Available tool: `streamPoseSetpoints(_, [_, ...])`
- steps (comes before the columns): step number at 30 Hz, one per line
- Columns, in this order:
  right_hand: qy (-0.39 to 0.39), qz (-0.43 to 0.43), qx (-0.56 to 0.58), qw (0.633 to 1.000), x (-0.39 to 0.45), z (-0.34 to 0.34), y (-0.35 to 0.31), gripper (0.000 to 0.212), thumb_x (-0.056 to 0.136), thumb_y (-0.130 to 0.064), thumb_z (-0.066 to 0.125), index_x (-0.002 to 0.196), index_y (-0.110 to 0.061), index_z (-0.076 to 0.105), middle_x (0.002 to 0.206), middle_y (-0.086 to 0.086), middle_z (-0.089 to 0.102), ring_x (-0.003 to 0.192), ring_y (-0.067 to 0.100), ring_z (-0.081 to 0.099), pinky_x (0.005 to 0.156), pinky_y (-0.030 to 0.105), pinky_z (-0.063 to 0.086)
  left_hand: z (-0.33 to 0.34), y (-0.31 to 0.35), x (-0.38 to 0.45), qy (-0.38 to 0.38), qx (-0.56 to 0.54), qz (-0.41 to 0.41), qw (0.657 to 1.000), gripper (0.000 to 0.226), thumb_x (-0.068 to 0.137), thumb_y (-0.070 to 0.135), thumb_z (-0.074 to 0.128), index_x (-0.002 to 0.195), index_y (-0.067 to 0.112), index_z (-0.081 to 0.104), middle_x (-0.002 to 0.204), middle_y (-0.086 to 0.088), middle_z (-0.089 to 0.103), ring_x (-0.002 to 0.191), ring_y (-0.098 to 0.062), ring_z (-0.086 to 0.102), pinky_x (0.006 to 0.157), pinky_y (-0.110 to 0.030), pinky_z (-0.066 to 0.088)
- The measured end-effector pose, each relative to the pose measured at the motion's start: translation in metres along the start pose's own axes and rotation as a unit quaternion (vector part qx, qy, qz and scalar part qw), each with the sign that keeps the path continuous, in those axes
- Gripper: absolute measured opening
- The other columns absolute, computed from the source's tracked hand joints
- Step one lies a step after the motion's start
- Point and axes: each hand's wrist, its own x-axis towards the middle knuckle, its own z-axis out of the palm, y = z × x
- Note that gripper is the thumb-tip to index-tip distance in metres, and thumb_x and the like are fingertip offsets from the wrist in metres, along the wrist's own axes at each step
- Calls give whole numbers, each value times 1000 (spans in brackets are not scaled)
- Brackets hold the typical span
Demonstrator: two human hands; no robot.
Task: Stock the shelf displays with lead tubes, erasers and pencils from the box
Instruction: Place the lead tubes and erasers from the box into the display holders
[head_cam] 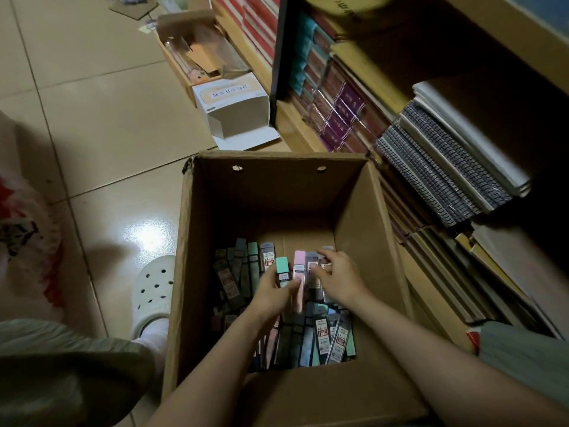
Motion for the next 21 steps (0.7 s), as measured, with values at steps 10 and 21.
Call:
streamPoseSetpoints(10, [69, 91, -193, 975, 6, 41, 13, 71, 90, -11, 65, 149, -15, 25, 139, 11, 36, 126, 27, 40, 99, 34, 44, -4, -10, 19, 66, -52, -32, 996, 20, 94, 12, 60, 112, 21, 62, 98, -3, 72, 88, -22, 72, 68, -38, 59])
streamPoseSetpoints(21, [32, 107, 83, 990, 14, 23, 5, 67, 92, -1, 61, 148, -24, 33, 97, 9, 69, 86, 21, 65, 77, 33, 55, -8, 5, 17, 127, -20, -21, 991, 18, 93, 9, 62, 110, 15, 61, 101, -5, 69, 86, -16, 65, 67, -31, 54])
